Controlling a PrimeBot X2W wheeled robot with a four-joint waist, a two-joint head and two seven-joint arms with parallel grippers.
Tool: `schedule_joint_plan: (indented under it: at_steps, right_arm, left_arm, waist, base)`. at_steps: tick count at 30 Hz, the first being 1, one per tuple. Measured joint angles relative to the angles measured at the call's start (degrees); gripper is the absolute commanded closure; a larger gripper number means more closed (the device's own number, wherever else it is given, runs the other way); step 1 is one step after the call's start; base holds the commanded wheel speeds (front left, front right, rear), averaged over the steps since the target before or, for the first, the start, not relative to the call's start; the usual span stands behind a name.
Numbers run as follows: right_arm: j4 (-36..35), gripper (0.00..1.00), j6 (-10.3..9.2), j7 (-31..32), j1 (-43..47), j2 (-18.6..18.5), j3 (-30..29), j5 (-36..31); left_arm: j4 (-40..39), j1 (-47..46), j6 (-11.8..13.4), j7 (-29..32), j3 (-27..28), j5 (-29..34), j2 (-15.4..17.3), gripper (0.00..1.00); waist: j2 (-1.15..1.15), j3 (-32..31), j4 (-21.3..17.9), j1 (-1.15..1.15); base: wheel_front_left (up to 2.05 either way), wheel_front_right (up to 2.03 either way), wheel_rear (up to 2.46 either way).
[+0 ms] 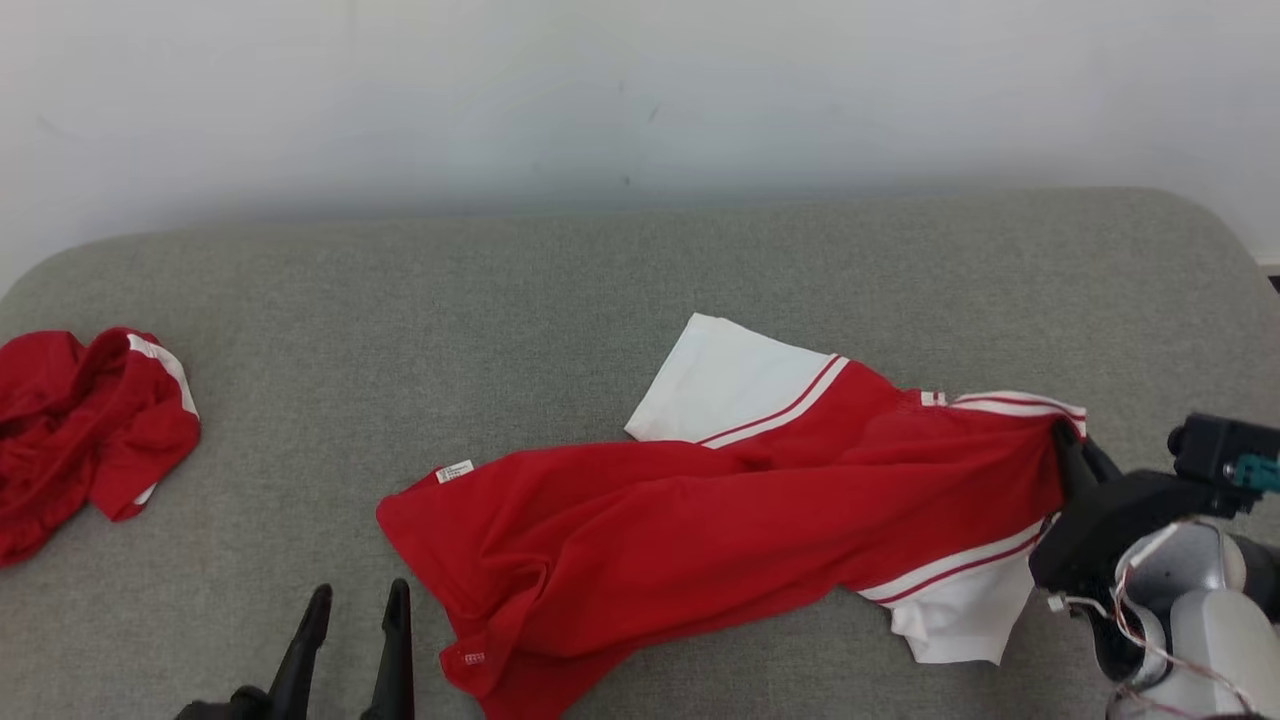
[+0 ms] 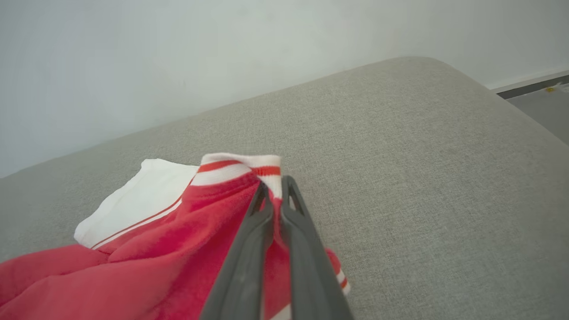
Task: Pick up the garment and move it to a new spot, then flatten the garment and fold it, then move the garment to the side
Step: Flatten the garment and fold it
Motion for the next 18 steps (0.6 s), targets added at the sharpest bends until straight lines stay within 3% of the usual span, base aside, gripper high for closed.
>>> schedule_joint_plan:
  at_steps: [12,13,14,18]
  right_arm:
    - [24.19,1.0,0.0,-9.2,-24.75,-1.47,-7.46,-7.57]
    - [25.8,0.84,0.0,-10.04,-26.06,-1.63,-7.8,-8.24]
    - [27.38,0.0,0.0,-10.72,-27.22,-1.86,-8.05,-9.27]
    - [31.98,0.0,0.0,-14.89,-30.32,-2.71,-7.55,-11.34]
  left_arm:
    - [-1.26,-6.97,-0.01,0.0,-3.74,0.33,-0.02,0.0]
    - [-1.25,-7.3,-0.01,0.0,-3.85,0.31,-0.02,0.0]
    - [-1.27,-7.66,-0.02,0.0,-4.09,0.21,0.0,0.0]
    - [-1.01,-8.78,-0.02,0.0,-4.75,0.07,-0.02,0.0]
  waist:
    - [0.0,6.72,3.74,0.01]
    - [0.01,7.23,4.23,0.01]
    - [0.0,7.75,4.73,0.01]
    - [0.01,9.32,6.66,0.01]
  base:
    - [0.0,0.0,0.0]
    - [0.0,0.0,0.0]
    - [0.0,0.0,0.0]
    - [0.0,0.0,0.0]
